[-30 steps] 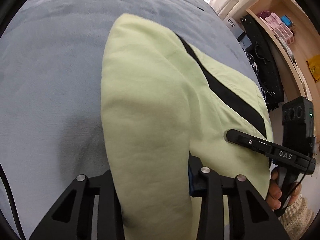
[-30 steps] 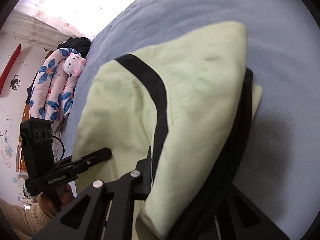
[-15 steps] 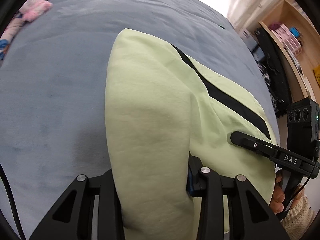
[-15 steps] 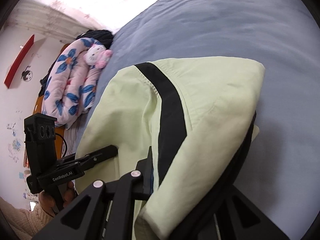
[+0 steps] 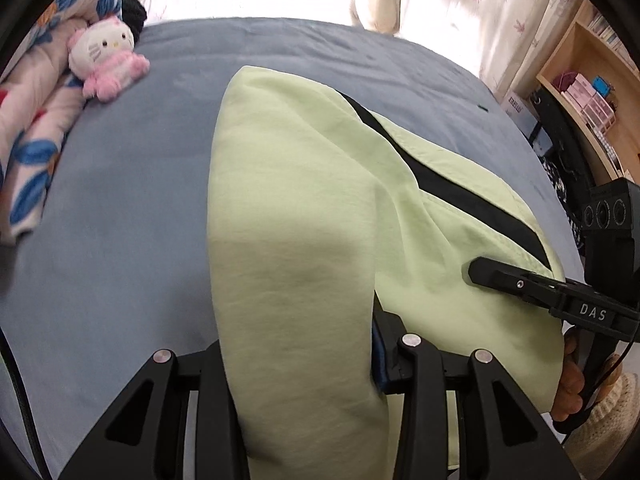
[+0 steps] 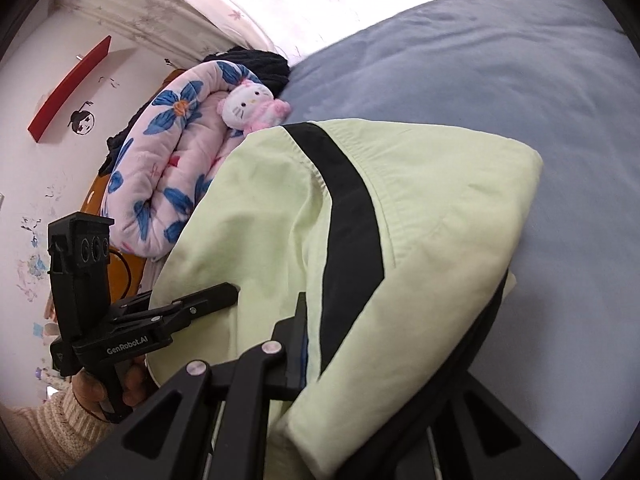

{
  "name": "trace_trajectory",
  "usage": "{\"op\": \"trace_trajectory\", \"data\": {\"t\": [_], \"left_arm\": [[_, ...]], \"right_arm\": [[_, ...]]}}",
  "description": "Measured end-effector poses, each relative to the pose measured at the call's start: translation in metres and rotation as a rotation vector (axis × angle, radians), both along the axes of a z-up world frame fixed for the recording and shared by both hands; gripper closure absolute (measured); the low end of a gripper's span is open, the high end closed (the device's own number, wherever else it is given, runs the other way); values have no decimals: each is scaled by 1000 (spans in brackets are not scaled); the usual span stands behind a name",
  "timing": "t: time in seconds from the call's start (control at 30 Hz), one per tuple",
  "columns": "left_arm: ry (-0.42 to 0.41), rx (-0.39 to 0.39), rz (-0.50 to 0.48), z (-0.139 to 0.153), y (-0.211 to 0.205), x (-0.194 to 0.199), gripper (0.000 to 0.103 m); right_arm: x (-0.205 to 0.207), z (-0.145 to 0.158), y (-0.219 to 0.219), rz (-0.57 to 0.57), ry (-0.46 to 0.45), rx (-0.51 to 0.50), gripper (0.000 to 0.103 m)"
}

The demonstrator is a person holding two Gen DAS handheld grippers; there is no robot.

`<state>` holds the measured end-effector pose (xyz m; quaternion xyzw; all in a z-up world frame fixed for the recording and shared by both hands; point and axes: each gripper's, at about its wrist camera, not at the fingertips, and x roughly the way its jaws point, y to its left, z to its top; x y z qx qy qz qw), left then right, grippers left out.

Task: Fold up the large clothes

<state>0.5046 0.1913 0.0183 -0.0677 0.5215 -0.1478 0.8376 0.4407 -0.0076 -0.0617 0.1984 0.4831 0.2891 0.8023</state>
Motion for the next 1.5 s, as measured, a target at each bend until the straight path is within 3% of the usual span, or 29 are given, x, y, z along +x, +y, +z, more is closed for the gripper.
{"op": "trace_trajectory", "data": {"t": [0.13, 0.3, 0.47, 0.57, 0.63, 0.7, 0.9, 1.0, 1.1, 1.17, 1.27, 1.33, 1.4, 1.5], "left_arm": [[-51, 2, 10, -15, 29, 44, 67], [-111, -6, 22, -37, 78, 69, 67], [-118, 36, 15, -77, 93, 98, 65], [-36, 107, 32, -125, 98, 118, 48], [-60, 125, 64, -136, 104, 117, 28], [-79, 131, 89, -135, 109, 114, 21], [-150, 242, 144, -103, 120, 87, 21], [-180, 244, 189, -78, 126, 66, 21], [-182, 201, 201, -63, 120, 43, 21], [-173, 147, 208, -61, 111, 29, 23], [-137, 100, 207, -73, 94, 23, 27], [-99, 123, 203, -90, 80, 22, 42], [-68, 158, 212, -108, 76, 25, 45], [-79, 192, 225, -124, 76, 26, 46]], "right_arm": [[40, -7, 30, -9, -37, -13, 93], [84, -24, 59, -14, -95, -26, 93], [123, -66, 81, -33, -81, -89, 92], [135, -95, 88, -20, -26, -189, 86], [135, -96, 83, -31, -33, -215, 64], [130, -90, 69, -58, -63, -242, 50], [112, -67, 38, -124, -93, -276, 49], [88, -45, 37, -183, -161, -326, 49], [58, -25, 55, -166, -225, -320, 50], [43, -20, 76, -122, -242, -301, 54], [35, -35, 104, -46, -211, -293, 68], [38, -52, 113, -38, -170, -328, 83], [47, -70, 105, -90, -115, -370, 84], [58, -95, 75, -165, -57, -442, 103]]}}
